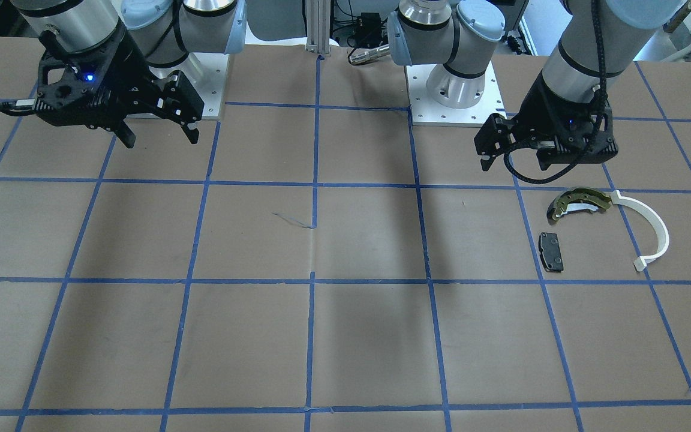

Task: Place bearing gear from tray to pile

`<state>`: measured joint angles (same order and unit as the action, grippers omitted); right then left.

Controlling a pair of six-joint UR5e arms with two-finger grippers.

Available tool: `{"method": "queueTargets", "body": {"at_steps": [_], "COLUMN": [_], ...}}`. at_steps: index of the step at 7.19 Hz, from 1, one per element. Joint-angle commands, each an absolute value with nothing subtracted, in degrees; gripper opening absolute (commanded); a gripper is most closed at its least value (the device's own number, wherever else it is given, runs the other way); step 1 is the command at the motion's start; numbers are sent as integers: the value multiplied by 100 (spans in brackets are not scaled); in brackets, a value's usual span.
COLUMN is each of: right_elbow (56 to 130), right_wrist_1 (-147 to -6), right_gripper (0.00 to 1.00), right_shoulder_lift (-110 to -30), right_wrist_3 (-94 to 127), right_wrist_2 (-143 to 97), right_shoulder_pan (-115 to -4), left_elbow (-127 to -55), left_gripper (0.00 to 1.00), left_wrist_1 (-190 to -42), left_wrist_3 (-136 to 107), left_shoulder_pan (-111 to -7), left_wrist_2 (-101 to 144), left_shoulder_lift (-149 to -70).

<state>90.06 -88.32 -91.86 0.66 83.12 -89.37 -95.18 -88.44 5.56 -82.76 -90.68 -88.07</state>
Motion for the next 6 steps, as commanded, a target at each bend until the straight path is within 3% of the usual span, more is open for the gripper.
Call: {"method": "queueTargets", "body": {"at_steps": [1,4,6], "right_elbow": [9053,9061,9184], "right_wrist_1": [-8789,-8798,-8641], "right_gripper": [100,100,100], "right_shoulder_lift": [-9176,-9150,-9132], "right_wrist_3": [35,-296,-2135], "right_wrist_2": [9113,9088,9140], "right_shoulder_pan": [-8877,-8528,-7136], "left_elbow": [-9536,-9545,-9545], "left_gripper": [100,100,100], "left_wrist_1": [-8851,-8851,-8851], "left_wrist_3": [554,554,554], "left_shoulder_pan": [-8288,-8288,-8288], "left_wrist_2": [-9062,-9070,-9070], "left_shoulder_lift": [-8728,-8728,-8736]}}
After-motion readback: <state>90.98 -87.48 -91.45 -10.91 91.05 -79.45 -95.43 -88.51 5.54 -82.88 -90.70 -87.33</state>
